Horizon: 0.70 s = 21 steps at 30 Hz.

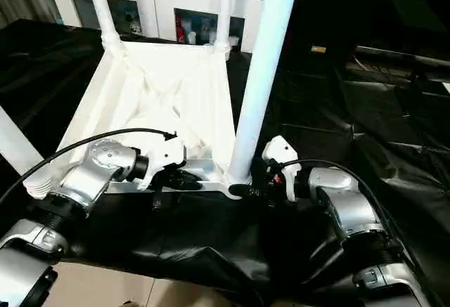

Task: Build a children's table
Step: Rotate leg to tighten

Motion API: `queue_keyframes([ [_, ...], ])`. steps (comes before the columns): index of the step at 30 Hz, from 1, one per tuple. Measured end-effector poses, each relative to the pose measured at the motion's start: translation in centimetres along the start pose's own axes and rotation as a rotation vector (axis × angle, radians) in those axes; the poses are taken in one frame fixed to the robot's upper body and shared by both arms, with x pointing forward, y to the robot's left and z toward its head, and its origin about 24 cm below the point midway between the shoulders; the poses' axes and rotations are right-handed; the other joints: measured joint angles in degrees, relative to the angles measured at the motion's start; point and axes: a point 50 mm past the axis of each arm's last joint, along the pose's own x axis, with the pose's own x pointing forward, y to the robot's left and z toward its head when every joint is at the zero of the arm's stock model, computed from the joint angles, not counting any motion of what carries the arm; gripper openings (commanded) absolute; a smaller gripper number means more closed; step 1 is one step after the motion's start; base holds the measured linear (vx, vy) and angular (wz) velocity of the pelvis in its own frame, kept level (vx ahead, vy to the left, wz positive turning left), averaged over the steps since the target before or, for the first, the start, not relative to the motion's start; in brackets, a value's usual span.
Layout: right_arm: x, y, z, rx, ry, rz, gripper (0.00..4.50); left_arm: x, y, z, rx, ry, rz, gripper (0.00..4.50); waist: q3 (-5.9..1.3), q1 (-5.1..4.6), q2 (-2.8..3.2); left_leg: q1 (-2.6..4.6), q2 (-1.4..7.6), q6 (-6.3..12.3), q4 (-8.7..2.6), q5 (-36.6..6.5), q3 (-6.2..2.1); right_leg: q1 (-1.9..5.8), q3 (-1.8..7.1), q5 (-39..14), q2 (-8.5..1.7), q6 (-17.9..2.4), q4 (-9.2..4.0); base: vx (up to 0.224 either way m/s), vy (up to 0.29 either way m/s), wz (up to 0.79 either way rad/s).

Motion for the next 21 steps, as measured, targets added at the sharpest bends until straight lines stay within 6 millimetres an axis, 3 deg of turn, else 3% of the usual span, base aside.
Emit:
queue_keyframes([
  [8,0.1,0.1,0.0,0.008,-0.011,0.009,2.74,-0.1,0.0,0.0,0.0,0.0,-0.004,0.0,0.0,0.04,0.0,0.0,0.0,0.0,0.0,0.0,0.0,-0.01,0.0,0.0,0.0,0.0,0.0,0.0,0.0,0.0],
  [17,0.2,0.1,0.0,0.012,-0.016,0.009,2.66,-0.1,0.0,-0.1,-0.002,0.0,-0.005,0.0,0.0,0.03,0.0,0.0,0.0,0.0,0.0,0.0,0.0,-0.02,0.0,0.0,0.01,0.0,0.03,0.0,0.0,0.0],
  [21,1.1,-0.1,-0.3,0.04,-0.044,-0.095,2.66,0.1,0.4,-0.3,-0.028,-0.002,0.061,0.0,0.0,-0.36,0.0,0.03,-0.02,-0.02,0.03,0.0,0.01,0.14,0.1,0.02,0.03,0.0,0.1,0.0,0.0,0.0],
])
